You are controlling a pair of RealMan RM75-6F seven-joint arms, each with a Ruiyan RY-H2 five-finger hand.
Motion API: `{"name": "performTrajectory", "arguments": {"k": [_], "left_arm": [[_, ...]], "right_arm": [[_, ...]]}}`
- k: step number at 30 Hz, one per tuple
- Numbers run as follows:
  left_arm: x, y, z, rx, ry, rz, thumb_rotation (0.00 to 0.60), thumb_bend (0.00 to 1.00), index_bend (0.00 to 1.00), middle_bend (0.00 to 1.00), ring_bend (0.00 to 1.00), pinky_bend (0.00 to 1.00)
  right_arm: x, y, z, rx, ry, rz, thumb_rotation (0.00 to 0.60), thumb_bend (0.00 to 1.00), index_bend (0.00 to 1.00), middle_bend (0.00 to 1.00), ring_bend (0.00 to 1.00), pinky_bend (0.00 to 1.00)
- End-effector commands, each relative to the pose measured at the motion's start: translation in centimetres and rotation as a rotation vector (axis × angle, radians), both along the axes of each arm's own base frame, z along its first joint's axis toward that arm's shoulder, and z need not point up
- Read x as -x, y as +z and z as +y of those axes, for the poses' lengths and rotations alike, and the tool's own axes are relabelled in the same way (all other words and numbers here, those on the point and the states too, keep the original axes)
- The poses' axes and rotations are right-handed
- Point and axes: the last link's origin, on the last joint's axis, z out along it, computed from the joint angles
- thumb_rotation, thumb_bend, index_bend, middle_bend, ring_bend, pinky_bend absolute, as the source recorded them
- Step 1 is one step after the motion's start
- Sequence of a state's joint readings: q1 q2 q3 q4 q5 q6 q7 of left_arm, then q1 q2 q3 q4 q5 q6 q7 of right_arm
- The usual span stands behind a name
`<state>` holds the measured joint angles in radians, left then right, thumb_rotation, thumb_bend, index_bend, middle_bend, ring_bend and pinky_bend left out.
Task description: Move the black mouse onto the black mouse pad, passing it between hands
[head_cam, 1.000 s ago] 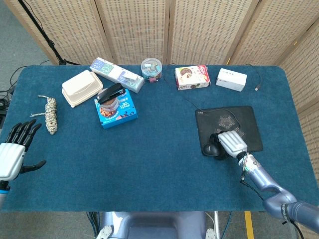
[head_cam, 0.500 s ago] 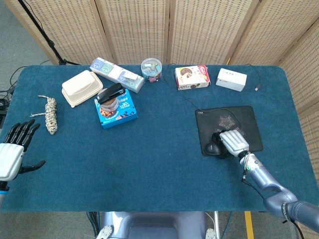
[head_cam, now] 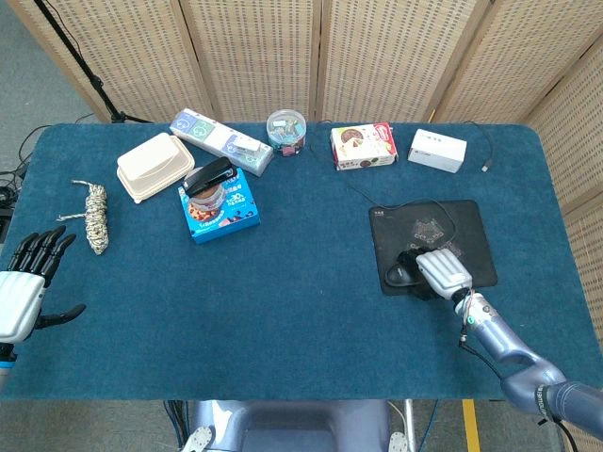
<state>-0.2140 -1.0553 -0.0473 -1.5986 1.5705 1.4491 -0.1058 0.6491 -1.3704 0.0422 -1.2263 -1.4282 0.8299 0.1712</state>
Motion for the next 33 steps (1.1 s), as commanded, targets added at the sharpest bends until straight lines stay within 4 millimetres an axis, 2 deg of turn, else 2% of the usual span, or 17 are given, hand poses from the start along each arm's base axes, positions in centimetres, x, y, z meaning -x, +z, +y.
{"name": "performTrajectory", "arguments": {"k": [1, 11, 18, 33], "left_arm": [[0.0, 0.0, 0.0, -0.001, 0.000, 0.000, 0.600, 0.01, 0.00, 0.00, 0.00, 0.00], [0.0, 0.0, -0.1, -0.002, -0.001, 0.000, 0.600, 0.01, 0.00, 0.00, 0.00, 0.00], [0.0, 0.1, -0.1, -0.003, -0.001, -0.002, 0.600, 0.01, 0.00, 0.00, 0.00, 0.00], [0.0, 0.2, -0.1, -0.005, -0.002, -0.006, 0.600, 0.01, 0.00, 0.00, 0.00, 0.00]], "right_arm": [[0.0, 0.0, 0.0, 0.000, 0.002, 0.000, 0.600, 0.46, 0.25, 0.27, 0.26, 0.36], [-0.1, 0.2, 0.7, -0.013, 0.009, 0.010, 0.600, 0.46, 0.24, 0.26, 0.25, 0.36], [0.0, 0.0, 1.0, -0.025, 0.018, 0.023, 0.600, 0.46, 0.22, 0.21, 0.21, 0.34], [0.1, 0.0, 1.3, -0.032, 0.000, 0.042, 0.600, 0.30, 0.17, 0.16, 0.18, 0.31]]}}
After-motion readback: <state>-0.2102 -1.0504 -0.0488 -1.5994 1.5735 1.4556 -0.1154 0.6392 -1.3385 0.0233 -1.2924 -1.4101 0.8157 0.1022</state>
